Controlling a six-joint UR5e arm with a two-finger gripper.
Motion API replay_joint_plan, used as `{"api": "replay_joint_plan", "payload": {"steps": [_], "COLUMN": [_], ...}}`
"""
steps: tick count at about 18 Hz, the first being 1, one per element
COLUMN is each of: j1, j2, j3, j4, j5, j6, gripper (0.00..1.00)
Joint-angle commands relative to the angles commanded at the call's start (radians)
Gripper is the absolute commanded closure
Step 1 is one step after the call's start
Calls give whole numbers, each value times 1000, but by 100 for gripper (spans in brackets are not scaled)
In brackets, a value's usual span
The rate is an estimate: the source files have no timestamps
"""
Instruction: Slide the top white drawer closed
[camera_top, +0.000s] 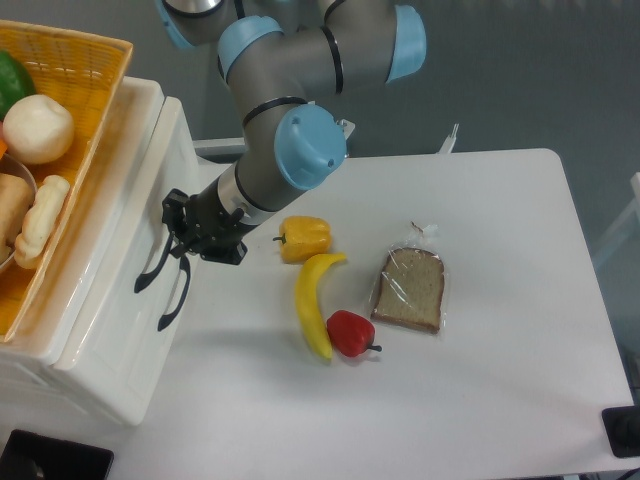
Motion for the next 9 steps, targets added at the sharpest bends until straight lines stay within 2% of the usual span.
{"api": "replay_joint_plan", "payload": {"steps": [1,2,3,4,5,9], "j1": [2,5,11,17,34,156], "j2": [0,-3,-6,-9,-11,-9], "j3": [2,9,21,25,26,28], "j4": [3,15,35,50,70,153], "j5": [2,5,6,8,8,14], "j6": [8,12,8,5,2,12], "gripper": [95,71,59,34,0,0]}}
